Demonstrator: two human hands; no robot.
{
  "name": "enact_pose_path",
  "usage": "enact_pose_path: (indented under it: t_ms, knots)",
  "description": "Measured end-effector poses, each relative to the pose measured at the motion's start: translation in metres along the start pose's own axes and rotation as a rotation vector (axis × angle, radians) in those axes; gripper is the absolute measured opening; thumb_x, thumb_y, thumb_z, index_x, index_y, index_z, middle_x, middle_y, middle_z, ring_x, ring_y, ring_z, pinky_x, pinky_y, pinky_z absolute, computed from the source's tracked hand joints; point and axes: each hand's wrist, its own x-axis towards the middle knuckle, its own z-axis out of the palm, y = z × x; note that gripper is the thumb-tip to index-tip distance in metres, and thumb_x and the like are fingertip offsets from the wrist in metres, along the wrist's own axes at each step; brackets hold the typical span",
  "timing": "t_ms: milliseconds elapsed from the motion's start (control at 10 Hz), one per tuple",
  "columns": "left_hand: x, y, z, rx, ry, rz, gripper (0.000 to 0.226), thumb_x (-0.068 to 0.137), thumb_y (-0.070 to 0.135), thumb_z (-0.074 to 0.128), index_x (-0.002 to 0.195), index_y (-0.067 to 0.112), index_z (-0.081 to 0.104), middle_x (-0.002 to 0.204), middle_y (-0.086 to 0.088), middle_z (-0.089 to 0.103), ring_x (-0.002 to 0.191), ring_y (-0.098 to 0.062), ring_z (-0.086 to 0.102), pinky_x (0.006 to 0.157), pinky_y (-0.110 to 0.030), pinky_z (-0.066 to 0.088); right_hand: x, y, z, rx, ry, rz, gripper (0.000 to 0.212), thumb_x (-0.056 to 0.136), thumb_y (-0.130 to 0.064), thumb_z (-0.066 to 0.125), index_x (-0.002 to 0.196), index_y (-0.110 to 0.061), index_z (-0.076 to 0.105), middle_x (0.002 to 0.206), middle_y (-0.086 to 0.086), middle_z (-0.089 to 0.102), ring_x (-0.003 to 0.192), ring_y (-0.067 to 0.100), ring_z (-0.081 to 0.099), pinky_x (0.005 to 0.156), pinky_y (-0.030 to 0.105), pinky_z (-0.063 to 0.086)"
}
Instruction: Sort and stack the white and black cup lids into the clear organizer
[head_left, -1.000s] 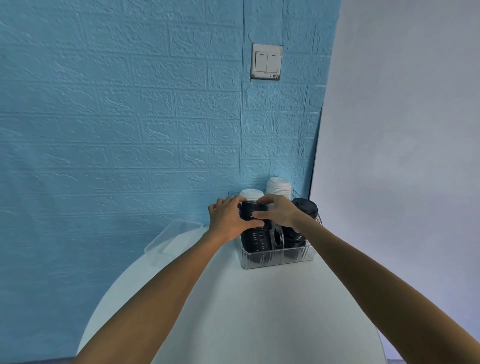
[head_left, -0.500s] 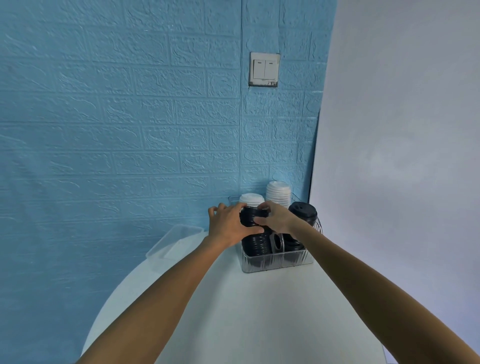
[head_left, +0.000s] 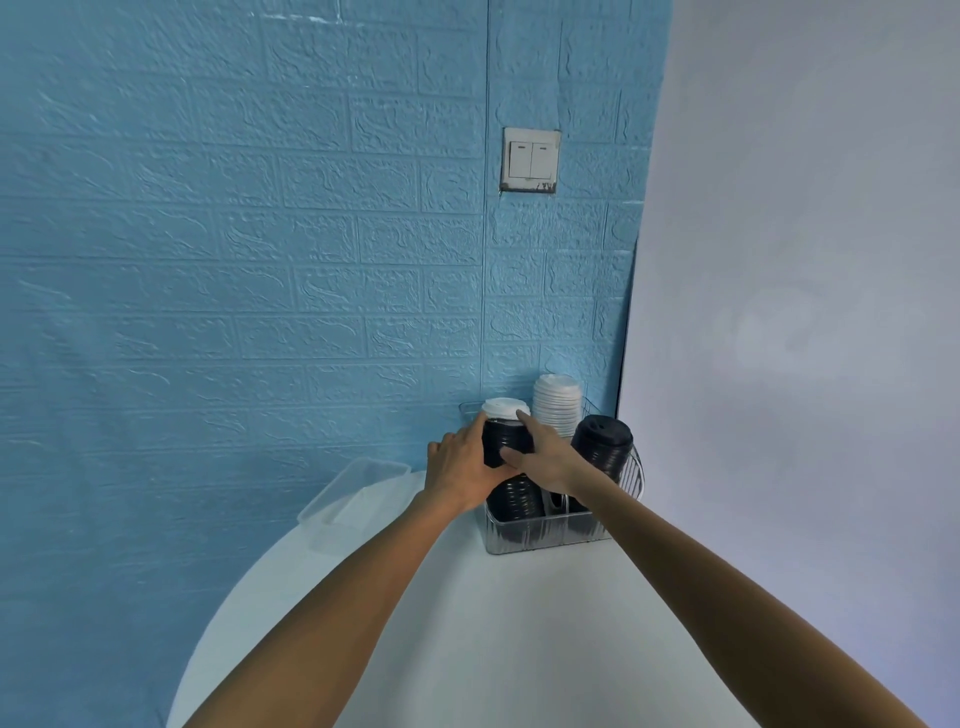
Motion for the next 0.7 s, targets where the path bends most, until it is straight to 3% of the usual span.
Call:
enact_pose_path:
  t_ms: [100,500,700]
  knots:
    - [-0.001,0.001,-0.003,-0.01,-0.015,-0.018,0.104,0.087,0.072,0.063,0.164,0.022,0.014,0.15,-0.008,0.054,0.134,-0.032,0.05,0.11,-0.048,0.036,-0.003,-0.001,0.001,0.0,0.026,0.004,0.081,0.098,-0.04,0.06,0.162,-0.019,0.015,0.164,0.01,0.027,0.147,0.03,0.033,0.12,0.047,0.03]
    - [-0.008,0.007,-0.013,-0.113,-0.047,-0.037,0.105,0.089,0.068,0.065,0.165,0.022,0.009,0.152,-0.013,0.048,0.139,-0.031,0.047,0.108,-0.047,0.046,-0.004,0.003,-0.002,0.017,0.029,0.021,0.077,0.099,-0.045,0.056,0.161,-0.017,0.019,0.163,0.011,0.032,0.148,0.029,0.034,0.12,0.048,0.03]
    - [-0.021,0.007,-0.026,-0.139,0.04,-0.009,0.104,0.09,0.077,0.053,0.166,0.024,0.006,0.166,-0.008,0.032,0.149,-0.029,0.034,0.116,-0.046,0.037,-0.022,-0.005,-0.01,0.008,0.136,-0.079,0.073,0.099,-0.05,0.055,0.16,-0.022,0.024,0.164,0.006,0.029,0.15,0.024,0.03,0.122,0.043,0.027]
